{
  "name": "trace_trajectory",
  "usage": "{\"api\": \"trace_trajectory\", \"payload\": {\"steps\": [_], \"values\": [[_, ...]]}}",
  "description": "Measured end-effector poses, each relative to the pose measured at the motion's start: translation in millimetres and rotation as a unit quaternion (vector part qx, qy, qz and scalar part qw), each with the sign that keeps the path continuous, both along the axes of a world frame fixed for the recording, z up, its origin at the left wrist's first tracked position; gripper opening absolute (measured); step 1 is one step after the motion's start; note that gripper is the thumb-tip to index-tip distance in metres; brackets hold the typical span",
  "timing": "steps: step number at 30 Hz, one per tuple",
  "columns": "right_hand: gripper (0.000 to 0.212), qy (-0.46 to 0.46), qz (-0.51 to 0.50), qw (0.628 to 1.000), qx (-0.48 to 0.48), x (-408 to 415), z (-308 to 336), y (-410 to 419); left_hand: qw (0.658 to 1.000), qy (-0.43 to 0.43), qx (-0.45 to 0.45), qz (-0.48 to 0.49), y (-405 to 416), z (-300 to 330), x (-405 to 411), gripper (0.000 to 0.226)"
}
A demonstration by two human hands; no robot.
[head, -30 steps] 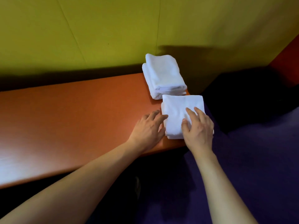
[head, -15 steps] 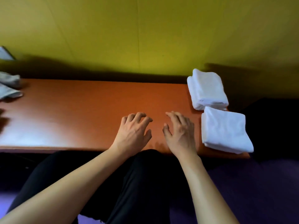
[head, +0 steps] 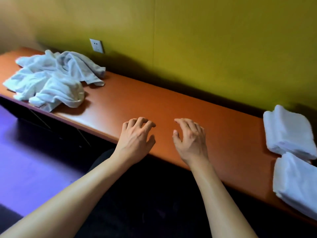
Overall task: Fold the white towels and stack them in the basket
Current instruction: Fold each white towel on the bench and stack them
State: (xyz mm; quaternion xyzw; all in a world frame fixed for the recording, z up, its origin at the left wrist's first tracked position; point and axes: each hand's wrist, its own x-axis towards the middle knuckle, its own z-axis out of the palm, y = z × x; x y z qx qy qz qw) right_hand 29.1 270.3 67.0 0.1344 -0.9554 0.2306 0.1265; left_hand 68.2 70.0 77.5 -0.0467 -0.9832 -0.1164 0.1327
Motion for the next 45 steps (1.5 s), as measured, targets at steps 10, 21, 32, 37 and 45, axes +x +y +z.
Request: {"api": "trace_trajectory", "payload": {"steps": [10,21,32,37,45], "values": [[0.042,-0.037,0.099,0.994,0.009,-51,-9,-149,0.995,-0.008,0.009,0.102,-134,-20,-15,0.041],[0.042,-0.077,0.156,0.984,0.031,-130,-38,-263,0.978,-0.022,-0.059,0.198,-288,-69,-101,0.061],[0.043,-0.112,0.146,0.982,0.032,-149,-54,-246,0.944,-0.129,-0.149,0.266,-379,-105,-165,0.064],[0.043,-0.123,0.13,0.983,0.035,-144,-60,-229,0.977,-0.091,-0.079,0.178,-338,-119,-146,0.049],[0.049,-0.146,0.108,0.982,0.05,-115,-64,-192,0.994,-0.09,0.027,0.063,-208,-120,-116,0.051]]}}
